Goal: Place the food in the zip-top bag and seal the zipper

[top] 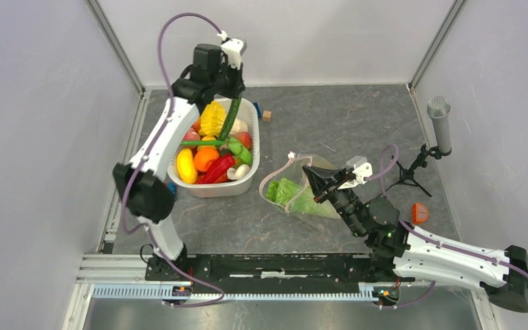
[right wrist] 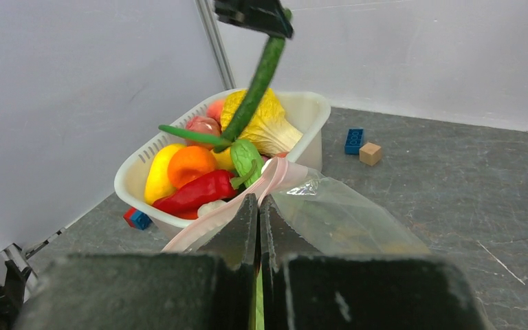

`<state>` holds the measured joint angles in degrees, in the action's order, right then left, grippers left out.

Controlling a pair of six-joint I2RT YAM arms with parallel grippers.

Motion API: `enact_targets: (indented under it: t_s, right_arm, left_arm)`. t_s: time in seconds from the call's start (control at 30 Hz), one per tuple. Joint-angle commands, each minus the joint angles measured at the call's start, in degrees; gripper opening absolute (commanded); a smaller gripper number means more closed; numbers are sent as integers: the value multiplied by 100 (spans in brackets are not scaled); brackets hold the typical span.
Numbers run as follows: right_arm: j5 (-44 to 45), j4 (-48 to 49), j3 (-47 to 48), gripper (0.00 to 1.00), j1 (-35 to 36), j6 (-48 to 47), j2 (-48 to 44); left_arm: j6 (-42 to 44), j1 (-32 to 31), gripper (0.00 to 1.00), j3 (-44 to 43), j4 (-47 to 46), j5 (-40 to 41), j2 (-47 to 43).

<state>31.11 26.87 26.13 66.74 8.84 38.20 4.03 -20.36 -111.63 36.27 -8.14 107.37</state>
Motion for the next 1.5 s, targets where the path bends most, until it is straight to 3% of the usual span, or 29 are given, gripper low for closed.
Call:
enact_targets:
  t_s: [0.0,0.13,0.33,0.6,0.7,0.87,1.17,1.37,1.47]
  right_arm:
    - [75,337,50,0,-3,63,-101]
    - [66,349,26,0,-3,104,-101]
    - [37,445,-28,0,-2,165,-67]
    - [-70,580,24,0,-3,306,47]
    - [-70,641,40,0,-6,324,78]
    - [-62,661,77,0,-4,342,86]
    - [-109,779,103,0,-3,436,155]
    - [-241,927,153,0,-3,537,206]
    - [-295,986,171,0,-3,582,228]
  left_arm:
    - [-347,-3,2,939,-1406,-103,-1419]
    - [-571,-1,2,1786,-2177,286,-2395]
    - [-962,1,2,2700,-2867,-20,-3421]
    - [-3182,-3,2,4484,-5022,-987,-4902]
    - [-4115,5,2,5255,-6023,-929,-5485]
    - [-4746,-3,2,5774,-6247,-743,-6232]
    - [-6393,-49,2,7204,-7681,-527,-6592]
    - [-6275,-439,2,7666,-8318,-152,-6391]
    - [-5932,-924,2,7811,-8430,301,-6305]
